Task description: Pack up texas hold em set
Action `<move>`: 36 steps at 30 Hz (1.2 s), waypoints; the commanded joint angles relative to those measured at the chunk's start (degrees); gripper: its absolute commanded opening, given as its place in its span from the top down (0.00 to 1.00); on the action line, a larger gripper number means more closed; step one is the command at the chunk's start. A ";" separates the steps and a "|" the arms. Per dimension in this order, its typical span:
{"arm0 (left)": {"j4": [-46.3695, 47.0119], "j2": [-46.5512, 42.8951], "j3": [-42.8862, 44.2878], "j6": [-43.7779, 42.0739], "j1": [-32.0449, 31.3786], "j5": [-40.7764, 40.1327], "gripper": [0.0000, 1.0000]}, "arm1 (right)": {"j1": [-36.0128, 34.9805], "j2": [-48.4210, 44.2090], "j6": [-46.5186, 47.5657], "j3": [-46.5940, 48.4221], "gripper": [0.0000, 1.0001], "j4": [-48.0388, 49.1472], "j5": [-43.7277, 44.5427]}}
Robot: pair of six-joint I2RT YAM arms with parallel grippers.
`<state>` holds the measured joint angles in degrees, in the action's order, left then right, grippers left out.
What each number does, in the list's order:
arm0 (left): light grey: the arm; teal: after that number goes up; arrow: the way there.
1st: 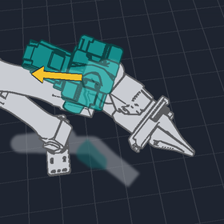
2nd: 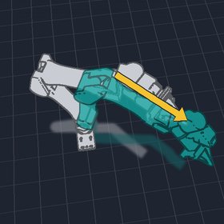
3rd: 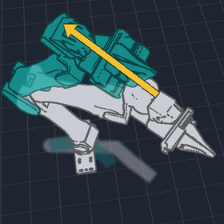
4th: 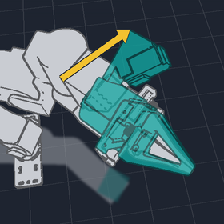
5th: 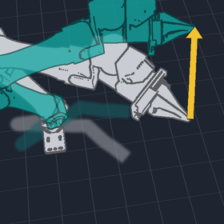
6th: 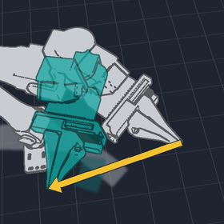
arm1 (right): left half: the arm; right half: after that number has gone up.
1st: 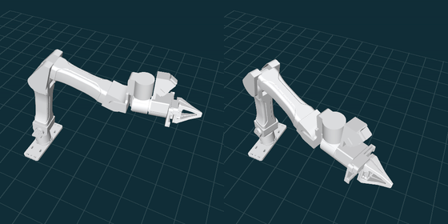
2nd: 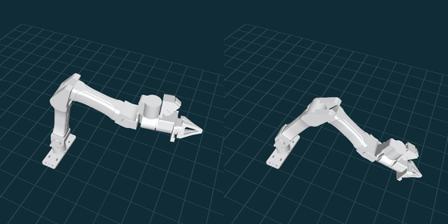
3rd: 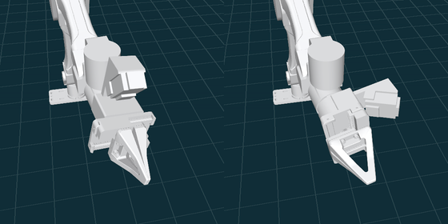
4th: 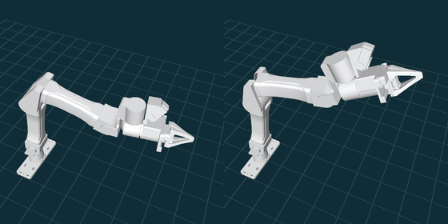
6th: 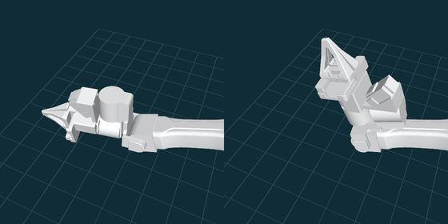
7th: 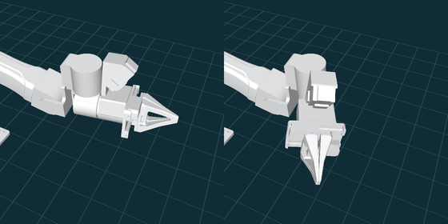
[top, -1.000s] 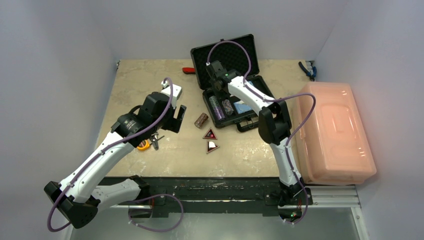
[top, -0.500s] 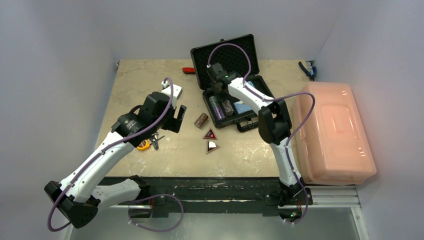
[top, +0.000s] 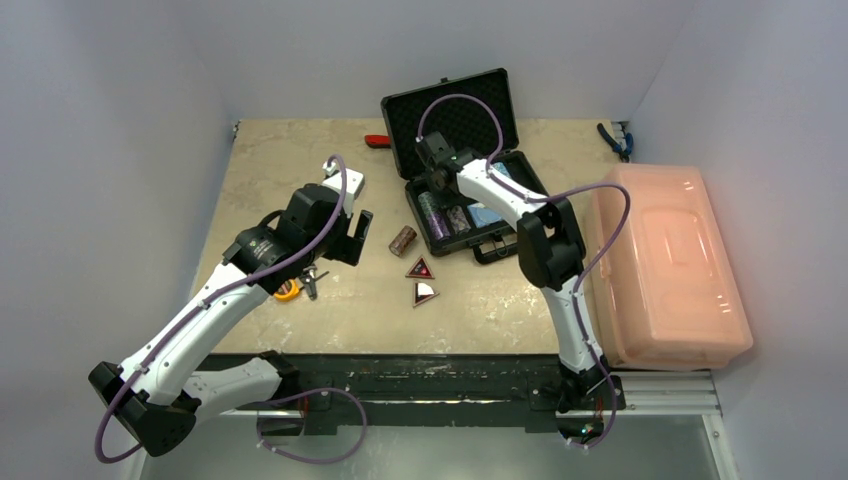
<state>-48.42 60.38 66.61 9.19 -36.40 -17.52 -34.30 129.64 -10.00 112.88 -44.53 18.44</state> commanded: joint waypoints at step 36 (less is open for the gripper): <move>3.74 3.04 -1.66 -3.07 0.08 2.95 0.18 | 0.07 -20.84 -4.12 -12.87 0.20 3.15 -0.54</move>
<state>-47.16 62.65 65.01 7.64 -36.40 -15.92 -34.13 114.65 -12.40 104.22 -44.82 18.28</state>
